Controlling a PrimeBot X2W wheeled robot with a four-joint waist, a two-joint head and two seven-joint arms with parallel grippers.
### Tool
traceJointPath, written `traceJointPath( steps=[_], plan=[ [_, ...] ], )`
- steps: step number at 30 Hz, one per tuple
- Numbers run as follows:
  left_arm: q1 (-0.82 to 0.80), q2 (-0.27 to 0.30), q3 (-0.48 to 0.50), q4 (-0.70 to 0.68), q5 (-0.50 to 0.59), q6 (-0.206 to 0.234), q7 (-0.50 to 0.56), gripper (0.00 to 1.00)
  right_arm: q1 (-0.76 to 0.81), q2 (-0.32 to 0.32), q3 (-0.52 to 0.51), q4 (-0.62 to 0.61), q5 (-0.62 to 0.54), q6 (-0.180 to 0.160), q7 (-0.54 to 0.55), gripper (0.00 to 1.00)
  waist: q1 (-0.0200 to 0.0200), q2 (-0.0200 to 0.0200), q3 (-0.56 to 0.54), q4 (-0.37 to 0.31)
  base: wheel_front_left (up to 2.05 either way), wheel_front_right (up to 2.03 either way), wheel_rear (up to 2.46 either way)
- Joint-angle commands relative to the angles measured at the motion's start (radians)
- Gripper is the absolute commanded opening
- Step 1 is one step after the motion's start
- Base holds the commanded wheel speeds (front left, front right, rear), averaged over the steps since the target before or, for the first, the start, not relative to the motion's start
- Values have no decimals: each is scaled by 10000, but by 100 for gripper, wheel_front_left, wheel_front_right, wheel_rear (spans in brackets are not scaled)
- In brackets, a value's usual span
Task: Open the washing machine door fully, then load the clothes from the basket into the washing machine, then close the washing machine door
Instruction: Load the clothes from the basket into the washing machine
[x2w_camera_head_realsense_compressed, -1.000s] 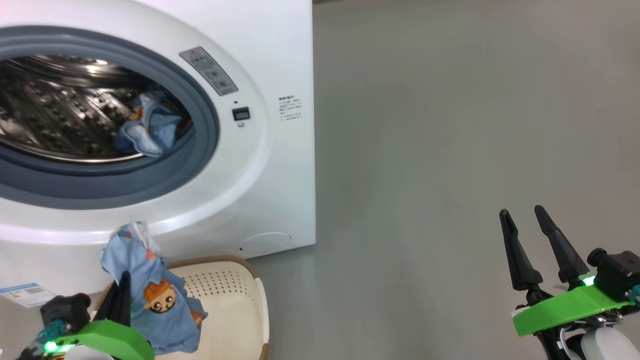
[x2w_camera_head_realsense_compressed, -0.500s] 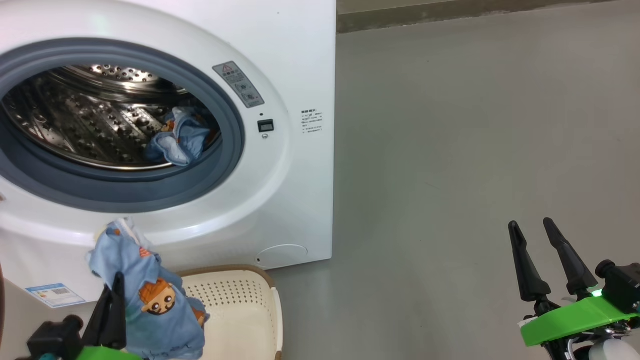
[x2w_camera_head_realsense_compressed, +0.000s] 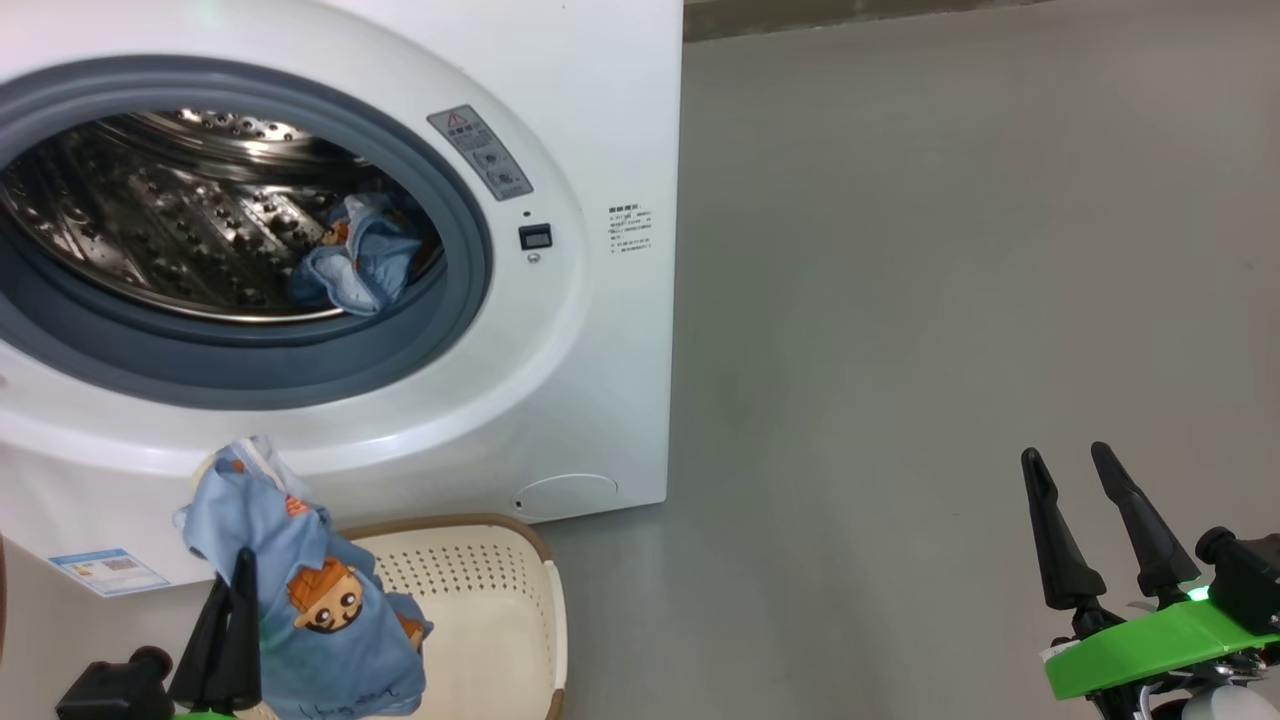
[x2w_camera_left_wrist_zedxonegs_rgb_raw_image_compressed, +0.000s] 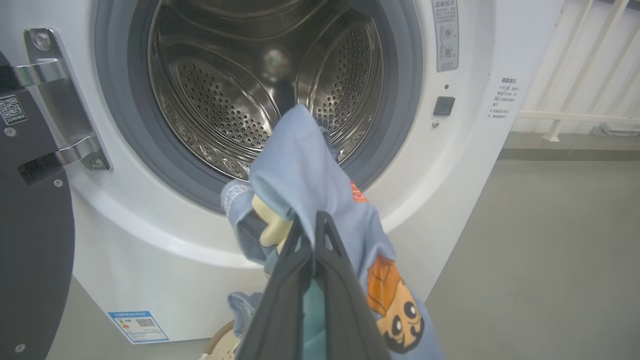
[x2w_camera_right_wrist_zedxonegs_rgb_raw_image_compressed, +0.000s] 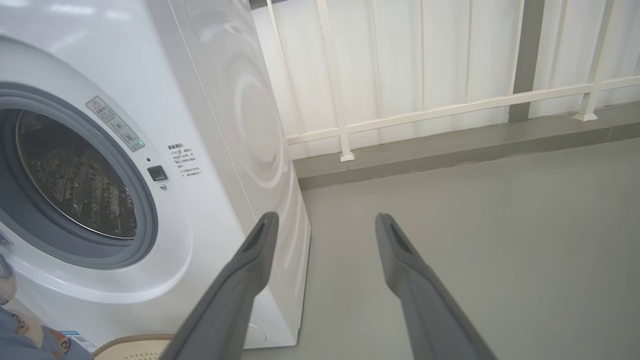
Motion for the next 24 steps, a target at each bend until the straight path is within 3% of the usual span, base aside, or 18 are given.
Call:
traceJointPath(
  steps=[1,10,24],
  plan=[
    [-222,147,358,-364,-22,72,-133,0,-123,-212,120,-283,-78,56,-80,100,0,0,60,6,0,0,0],
    [-1023,65,542,-345,-216,54,-133,0,-408,-82,174,-364,-79,56,-80,100,0,0,757,-72,0,0,0],
    [-4014,873,563,902,-233,51,-105,0,-1130,117,342,-414,-77,56,-80,100,0,0,2021,-512,0,0,0]
  ],
)
